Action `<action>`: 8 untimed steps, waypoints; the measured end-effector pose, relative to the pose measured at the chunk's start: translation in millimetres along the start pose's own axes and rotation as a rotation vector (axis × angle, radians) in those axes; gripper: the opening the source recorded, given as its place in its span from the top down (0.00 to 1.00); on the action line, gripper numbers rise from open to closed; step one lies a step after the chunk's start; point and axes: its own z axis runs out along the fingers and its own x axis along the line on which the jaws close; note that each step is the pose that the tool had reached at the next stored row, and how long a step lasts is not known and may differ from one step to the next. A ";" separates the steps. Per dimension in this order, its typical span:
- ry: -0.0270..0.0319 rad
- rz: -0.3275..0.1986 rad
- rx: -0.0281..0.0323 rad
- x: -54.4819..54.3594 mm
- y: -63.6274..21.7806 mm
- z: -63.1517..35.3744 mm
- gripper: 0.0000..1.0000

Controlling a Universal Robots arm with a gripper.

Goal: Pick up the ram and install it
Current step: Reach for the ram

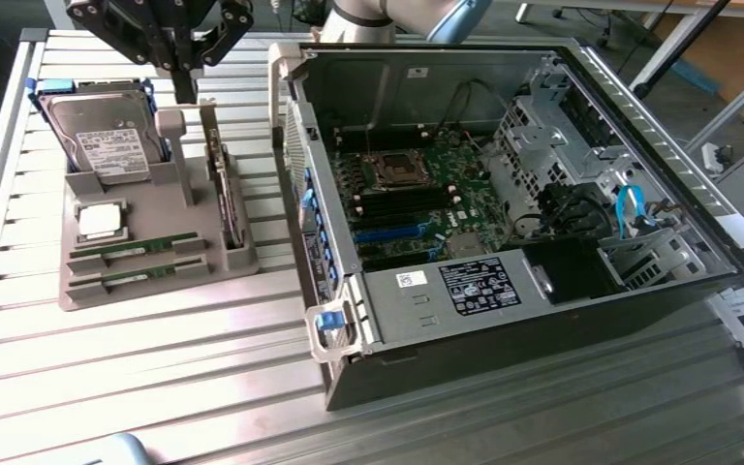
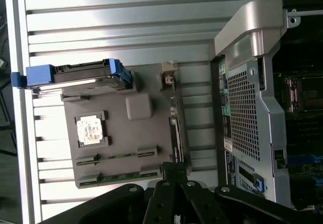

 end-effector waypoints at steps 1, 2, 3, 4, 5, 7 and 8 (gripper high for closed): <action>0.0000 0.000 0.0000 1.2 -0.1 0.0 0.89; 0.0000 0.000 0.0000 2.5 -0.2 -0.1 0.89; 0.0000 0.000 0.0000 3.7 -0.3 -0.1 0.89; 0.0000 0.000 0.0000 4.9 -0.4 -0.1 0.89; -0.0001 0.000 0.0000 6.1 -0.5 -0.2 0.89; 0.0000 0.000 0.0000 9.1 -0.7 -0.2 0.89; 0.0000 0.000 0.0000 10.9 -0.8 -0.3 0.89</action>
